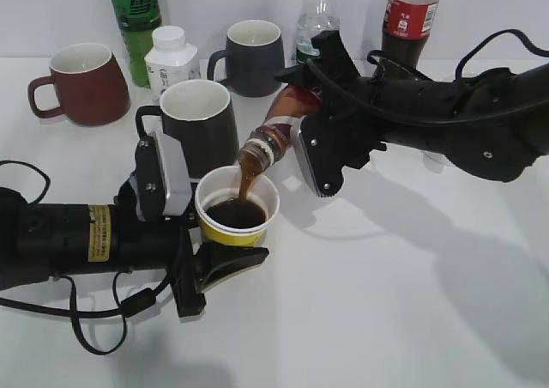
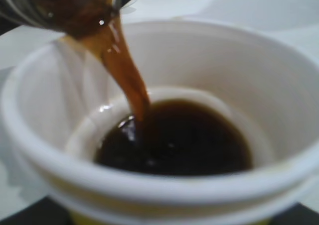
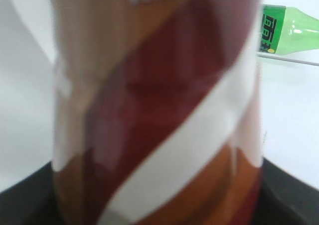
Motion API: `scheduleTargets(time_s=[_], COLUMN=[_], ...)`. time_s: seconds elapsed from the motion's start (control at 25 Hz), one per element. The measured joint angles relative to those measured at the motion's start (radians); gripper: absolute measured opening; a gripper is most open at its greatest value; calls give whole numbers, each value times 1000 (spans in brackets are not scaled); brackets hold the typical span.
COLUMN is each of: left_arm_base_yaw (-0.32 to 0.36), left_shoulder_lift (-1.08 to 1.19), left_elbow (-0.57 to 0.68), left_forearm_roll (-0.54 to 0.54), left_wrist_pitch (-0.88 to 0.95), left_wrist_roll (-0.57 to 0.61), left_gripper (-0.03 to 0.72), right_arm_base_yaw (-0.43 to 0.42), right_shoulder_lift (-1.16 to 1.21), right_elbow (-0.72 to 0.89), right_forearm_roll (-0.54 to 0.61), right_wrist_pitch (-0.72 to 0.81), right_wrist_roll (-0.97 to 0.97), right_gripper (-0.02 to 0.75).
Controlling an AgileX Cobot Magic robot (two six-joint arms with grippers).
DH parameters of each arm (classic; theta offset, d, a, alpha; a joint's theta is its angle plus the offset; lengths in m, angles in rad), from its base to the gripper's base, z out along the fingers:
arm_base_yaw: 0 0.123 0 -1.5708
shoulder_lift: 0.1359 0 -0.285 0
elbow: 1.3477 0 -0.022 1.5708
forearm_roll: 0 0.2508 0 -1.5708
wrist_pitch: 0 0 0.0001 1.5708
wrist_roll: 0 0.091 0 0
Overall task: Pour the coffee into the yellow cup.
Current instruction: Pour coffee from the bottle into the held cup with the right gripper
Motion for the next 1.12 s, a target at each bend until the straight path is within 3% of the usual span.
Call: scheduleTargets(time_s=[0.84, 1.12], left_arm_base_yaw=[0, 0], left_shoulder_lift=[0, 0], left_elbow=[0, 0], left_forearm_roll=[0, -57], left_wrist_pitch=[-8, -16], left_wrist_roll=[-1, -1], left_gripper=[433, 433], right_arm_base_yaw=[0, 0], right_shoulder_lift=[0, 0], right_elbow=[0, 0], right_forearm_roll=[40, 42], right_wrist_pitch=[-2, -2], right_wrist_roll=[-18, 87], right_gripper=[503, 503])
